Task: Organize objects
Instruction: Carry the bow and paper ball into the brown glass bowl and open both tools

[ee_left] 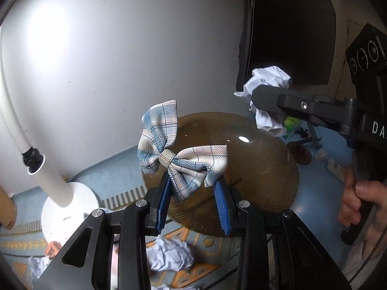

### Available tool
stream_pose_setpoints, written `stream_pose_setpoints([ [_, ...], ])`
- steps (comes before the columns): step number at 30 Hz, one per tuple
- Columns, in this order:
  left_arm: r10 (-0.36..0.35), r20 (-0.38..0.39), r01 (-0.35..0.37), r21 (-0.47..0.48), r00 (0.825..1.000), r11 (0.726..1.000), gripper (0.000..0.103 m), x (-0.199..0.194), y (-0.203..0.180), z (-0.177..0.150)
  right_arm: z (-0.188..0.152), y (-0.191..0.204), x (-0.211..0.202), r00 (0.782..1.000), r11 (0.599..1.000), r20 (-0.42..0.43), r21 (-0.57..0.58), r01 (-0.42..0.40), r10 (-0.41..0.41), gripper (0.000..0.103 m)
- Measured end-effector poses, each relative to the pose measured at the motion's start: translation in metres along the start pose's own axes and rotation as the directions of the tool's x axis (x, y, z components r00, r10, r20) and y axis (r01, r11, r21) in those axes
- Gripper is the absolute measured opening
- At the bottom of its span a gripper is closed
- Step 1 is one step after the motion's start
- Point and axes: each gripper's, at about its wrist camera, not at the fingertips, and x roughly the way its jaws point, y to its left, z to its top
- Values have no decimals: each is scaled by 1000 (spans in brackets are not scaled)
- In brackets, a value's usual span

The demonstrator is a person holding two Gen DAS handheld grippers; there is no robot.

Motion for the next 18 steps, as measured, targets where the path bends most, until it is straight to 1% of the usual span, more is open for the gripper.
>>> stream_pose_setpoints([
  [1, -15, -9, 15, 12, 1000, 1000, 31, 10, -3, 3, 5, -6, 3, 1000, 1000, 2, 2, 10, -10, 51],
  [3, -17, -21, 18, 35, 1000, 999, 31, 24, -8, 8, 13, -13, 8, 1000, 1000, -2, -8, 28, -28, 51],
  [6, -42, -12, 42, 21, 999, 999, 31, 39, -6, 11, 22, -15, 17, 997, 996, -27, -47, 70, -71, 51],
  [8, -42, -15, 42, 7, 999, 999, 31, 46, -3, 11, 22, -15, 14, 998, 996, -30, -58, 60, -62, 51],
  [9, -34, -12, 34, 12, 999, 999, 31, 49, -9, 17, 22, -16, 12, 998, 997, -33, -53, 52, -54, 51],
  [11, -35, -7, 35, 14, 999, 999, 31, 53, -11, 19, 25, -17, 7, 997, 996, -18, -48, 71, -72, 51],
  [14, -50, -12, 50, 9, 999, 999, 31, 58, -11, 20, 27, -18, 1, 998, 997, -12, -48, 62, -62, 51],
  [15, -47, -18, 47, 16, 999, 999, 31, 60, -12, 20, 28, -17, 1, 997, 996, -8, -54, 71, -71, 52],
  [16, -31, -29, 32, 16, 999, 999, 35, 62, -11, 20, 29, -17, 0, 995, 994, 5, -57, 95, -95, 65],
  [17, -19, -46, 20, 9, 999, 1000, 55, 64, -9, 20, 31, -18, 2, 992, 990, 16, -56, 127, -126, 80],
  [18, -35, -79, 35, 1, 996, 999, 78, 68, -8, 19, 28, -13, 5, 989, 988, 21, -59, 146, -145, 101],
])
